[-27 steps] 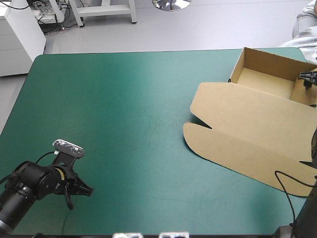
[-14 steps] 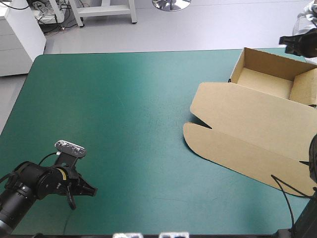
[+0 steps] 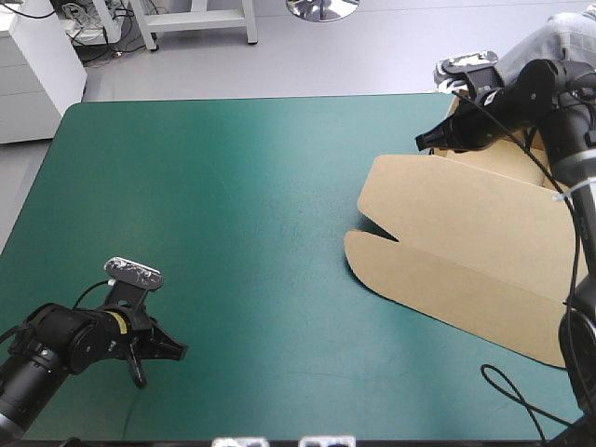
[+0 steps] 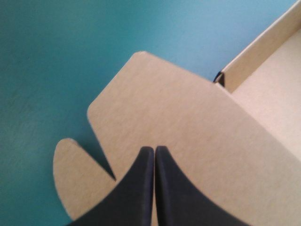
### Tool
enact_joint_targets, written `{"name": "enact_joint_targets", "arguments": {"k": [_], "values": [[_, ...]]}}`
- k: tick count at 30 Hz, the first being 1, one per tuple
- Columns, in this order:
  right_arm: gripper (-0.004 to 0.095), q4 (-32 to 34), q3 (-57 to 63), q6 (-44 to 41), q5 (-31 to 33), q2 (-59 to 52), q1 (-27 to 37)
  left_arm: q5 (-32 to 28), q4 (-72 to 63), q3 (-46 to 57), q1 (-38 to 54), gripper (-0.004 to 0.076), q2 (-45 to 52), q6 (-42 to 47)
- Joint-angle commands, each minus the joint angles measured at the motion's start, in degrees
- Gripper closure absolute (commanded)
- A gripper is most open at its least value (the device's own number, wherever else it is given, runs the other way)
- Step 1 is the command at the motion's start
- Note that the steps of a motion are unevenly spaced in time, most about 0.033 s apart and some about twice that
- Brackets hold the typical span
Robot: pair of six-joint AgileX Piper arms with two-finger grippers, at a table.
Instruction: Fold the box
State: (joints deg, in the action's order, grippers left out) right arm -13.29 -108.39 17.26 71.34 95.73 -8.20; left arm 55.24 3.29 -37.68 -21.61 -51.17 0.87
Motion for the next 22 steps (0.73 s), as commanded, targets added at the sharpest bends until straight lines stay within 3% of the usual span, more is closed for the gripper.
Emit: {"name": "enact_joint_targets", "arguments": {"k": [1,15,22], "values": [[0.0912,-0.38,5.52,1.52,-1.52,-8.86,-1.16,-2.76,-0.23,-1.49,-0.34,0.0734,0.75,0.62],[0.0912,-0.78,49.93,3.59,-23.39,-46.03,-1.16,-3.04,-0.85,-1.14,-0.34,0.0734,6.61,0.62],[0.0912,-0.78,68.45,3.59,-29.35,-61.14,-1.16,-3.04,-2.21,-0.80,-0.34,0.0734,10.12,0.62]]}}
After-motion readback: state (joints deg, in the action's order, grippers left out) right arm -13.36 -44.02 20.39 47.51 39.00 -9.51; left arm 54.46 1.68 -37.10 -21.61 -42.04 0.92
